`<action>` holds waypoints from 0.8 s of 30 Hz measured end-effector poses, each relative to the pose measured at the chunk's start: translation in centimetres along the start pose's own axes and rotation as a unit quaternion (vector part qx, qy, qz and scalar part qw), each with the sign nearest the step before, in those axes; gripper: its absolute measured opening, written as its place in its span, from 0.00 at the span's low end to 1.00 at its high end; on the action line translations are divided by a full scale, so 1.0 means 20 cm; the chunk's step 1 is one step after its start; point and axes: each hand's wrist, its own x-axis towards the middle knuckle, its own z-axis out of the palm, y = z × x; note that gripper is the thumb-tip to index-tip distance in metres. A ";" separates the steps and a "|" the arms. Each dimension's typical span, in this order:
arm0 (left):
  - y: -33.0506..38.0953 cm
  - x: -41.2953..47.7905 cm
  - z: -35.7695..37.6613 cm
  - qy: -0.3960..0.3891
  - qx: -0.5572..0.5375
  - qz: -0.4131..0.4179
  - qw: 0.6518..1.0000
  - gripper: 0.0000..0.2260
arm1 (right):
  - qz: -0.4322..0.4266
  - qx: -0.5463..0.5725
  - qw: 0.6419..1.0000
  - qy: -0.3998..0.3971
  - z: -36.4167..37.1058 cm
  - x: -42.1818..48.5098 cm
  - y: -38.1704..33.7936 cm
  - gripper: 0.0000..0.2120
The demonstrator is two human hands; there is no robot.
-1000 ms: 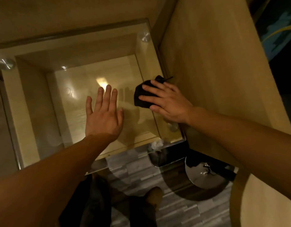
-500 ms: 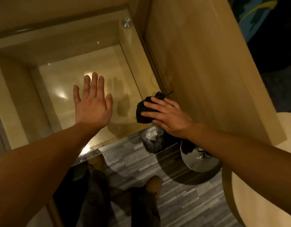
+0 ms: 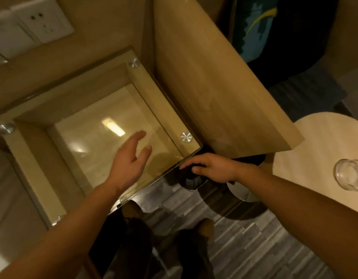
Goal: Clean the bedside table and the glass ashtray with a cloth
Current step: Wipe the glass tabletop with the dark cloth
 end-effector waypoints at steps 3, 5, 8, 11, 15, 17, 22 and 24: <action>0.28 -0.17 0.11 -0.148 -0.115 -0.003 0.982 0.19 | 0.006 0.146 0.989 0.018 0.04 -0.21 -0.04 0.16; 0.43 -0.24 0.19 -0.240 -0.190 -0.011 0.952 0.24 | 0.017 0.277 0.959 0.056 0.09 -0.36 -0.02 0.12; 0.62 -0.32 0.34 -0.326 -0.235 -0.025 0.916 0.27 | 0.027 0.421 0.901 0.100 0.15 -0.62 0.04 0.05; 0.77 -0.40 0.53 -0.326 -0.247 -0.056 0.911 0.20 | 0.027 0.555 0.822 0.127 0.21 -0.87 0.14 0.07; 0.93 -0.50 0.81 -0.306 -0.203 -0.071 0.927 0.07 | 0.007 0.677 0.713 0.182 0.26 -1.15 0.33 0.14; 1.01 -0.53 0.94 -0.291 -0.200 -0.084 0.932 0.05 | -0.008 0.716 0.668 0.203 0.28 -1.27 0.44 0.18; 1.16 -0.56 1.26 -0.302 -0.163 -0.096 0.934 0.04 | -0.043 0.748 0.617 0.241 0.36 -1.54 0.73 0.20; 1.20 -0.55 1.39 -0.310 -0.134 -0.093 0.937 0.06 | -0.060 0.747 0.602 0.275 0.40 -1.61 0.83 0.19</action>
